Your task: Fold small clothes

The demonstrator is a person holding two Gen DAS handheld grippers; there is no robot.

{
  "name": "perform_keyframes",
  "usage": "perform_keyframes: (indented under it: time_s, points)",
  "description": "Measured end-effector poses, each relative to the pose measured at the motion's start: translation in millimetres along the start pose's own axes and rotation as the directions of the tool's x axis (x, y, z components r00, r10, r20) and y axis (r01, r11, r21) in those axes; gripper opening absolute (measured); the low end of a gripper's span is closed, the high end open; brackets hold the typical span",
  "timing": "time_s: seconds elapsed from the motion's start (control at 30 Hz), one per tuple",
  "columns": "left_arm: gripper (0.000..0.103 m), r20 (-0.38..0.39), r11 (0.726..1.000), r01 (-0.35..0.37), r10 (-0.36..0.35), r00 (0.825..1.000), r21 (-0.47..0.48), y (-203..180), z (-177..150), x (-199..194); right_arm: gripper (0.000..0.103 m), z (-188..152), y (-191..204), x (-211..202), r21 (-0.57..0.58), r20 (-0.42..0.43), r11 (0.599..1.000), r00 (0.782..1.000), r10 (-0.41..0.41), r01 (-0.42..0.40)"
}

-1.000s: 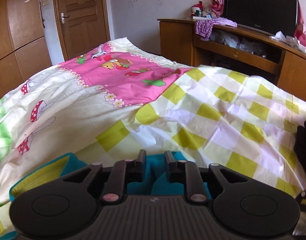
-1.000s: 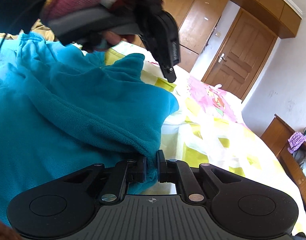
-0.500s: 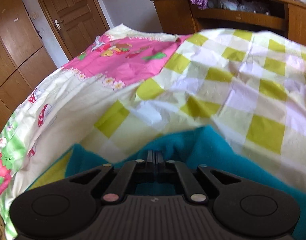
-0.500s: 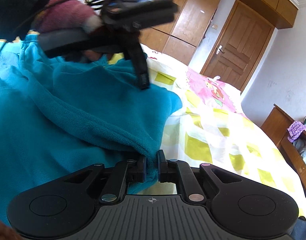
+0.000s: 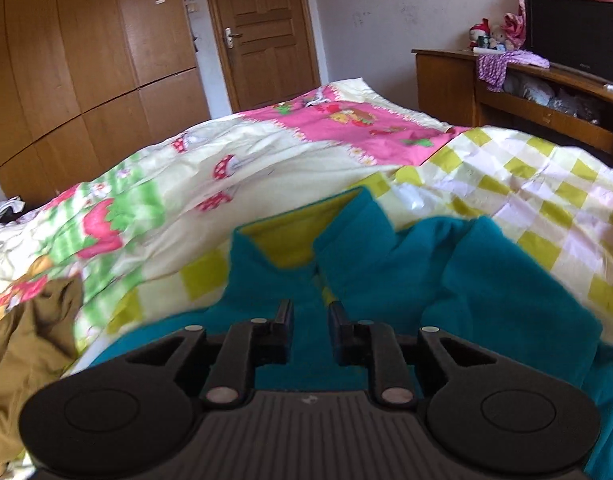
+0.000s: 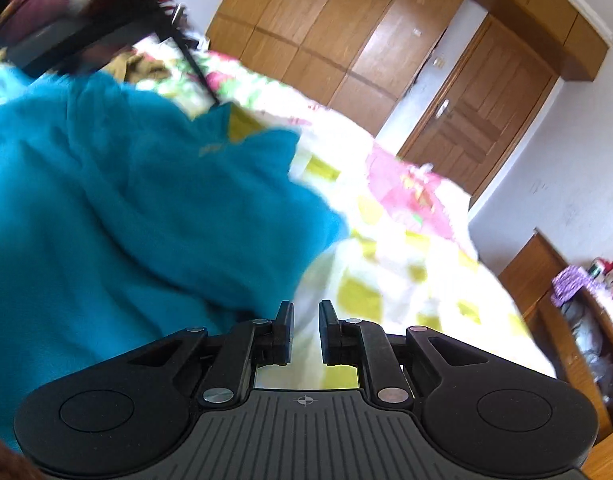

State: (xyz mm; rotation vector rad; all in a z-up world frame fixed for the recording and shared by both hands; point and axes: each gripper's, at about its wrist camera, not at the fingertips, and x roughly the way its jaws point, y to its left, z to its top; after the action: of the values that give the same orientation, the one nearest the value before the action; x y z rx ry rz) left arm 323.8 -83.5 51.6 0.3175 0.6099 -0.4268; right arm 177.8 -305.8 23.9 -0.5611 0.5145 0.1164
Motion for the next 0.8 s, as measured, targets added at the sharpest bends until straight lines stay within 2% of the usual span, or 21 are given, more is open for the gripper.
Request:
perform_keyframes:
  time_s: [0.1, 0.2, 0.27, 0.33, 0.43, 0.47, 0.5, 0.53, 0.57, 0.63, 0.7, 0.8]
  points:
    - [0.036, -0.017, 0.999, -0.031, 0.032, 0.999, 0.034, 16.4, -24.8, 0.2, 0.02, 33.2, -10.4, 4.5, -0.006, 0.071, 0.996, 0.993, 0.092, -0.092]
    - [0.036, -0.044, 0.998, -0.028, 0.031, 0.999, 0.063, 38.0, -39.0, 7.2, 0.026, 77.1, 3.5, 53.1, -0.071, 0.076, 0.971, 0.97, 0.232, -0.227]
    - [0.036, -0.052, 0.998, -0.017, 0.02, 0.998, 0.056, 52.6, -45.6, 7.5, 0.036, 102.2, 16.8, 90.0, -0.098, 0.034, 0.932, 0.935, 0.352, -0.348]
    - [0.041, -0.052, 0.999, -0.029, 0.032, 0.998, 0.045, 65.4, -53.6, 7.8, 0.038, 118.3, 31.8, 120.1, -0.096, 0.016, 0.912, 0.916, 0.401, -0.398]
    - [0.042, -0.063, 0.998, -0.051, 0.053, 0.997, 0.033, 81.1, -69.0, 13.6, 0.042, 131.1, 54.4, 159.2, -0.032, -0.102, 0.857, 0.855, 0.509, -0.514]
    - [0.042, -0.064, 0.997, -0.063, 0.065, 0.996, 0.034, 85.1, -73.4, 16.3, 0.042, 130.8, 59.7, 169.0, -0.008, -0.124, 0.855, 0.849, 0.513, -0.518]
    - [0.042, -0.071, 0.997, -0.071, 0.074, 0.995, 0.04, 87.8, -76.9, 19.5, 0.041, 129.0, 66.1, 173.6, 0.008, -0.143, 0.859, 0.85, 0.507, -0.511]
    - [0.042, -0.087, 0.996, -0.077, 0.081, 0.993, 0.047, 90.4, -80.6, 23.8, 0.035, 127.2, 69.6, 175.8, 0.014, -0.163, 0.862, 0.849, 0.502, -0.507]
    - [0.042, -0.092, 0.996, -0.078, 0.082, 0.992, 0.048, 92.7, -84.1, 26.7, 0.019, 125.4, 73.5, 174.9, 0.035, -0.176, 0.864, 0.847, 0.501, -0.503]
    - [0.042, -0.086, 0.998, -0.061, 0.063, 0.994, 0.033, 97.2, -87.3, 27.1, 0.003, 128.3, 73.3, 174.3, 0.072, -0.195, 0.85, 0.829, 0.525, -0.522]
    - [0.041, -0.059, 0.998, -0.064, 0.064, 0.996, 0.012, 100.7, -86.3, 20.6, 0.002, 130.0, 70.3, 162.7, 0.066, -0.188, 0.867, 0.847, 0.498, -0.495]
    - [0.041, -0.018, 0.991, -0.13, 0.13, 0.991, -0.006, 109.1, -89.1, 8.4, 0.001, 138.5, 60.5, 165.6, 0.099, -0.17, 0.903, 0.887, 0.428, -0.417]
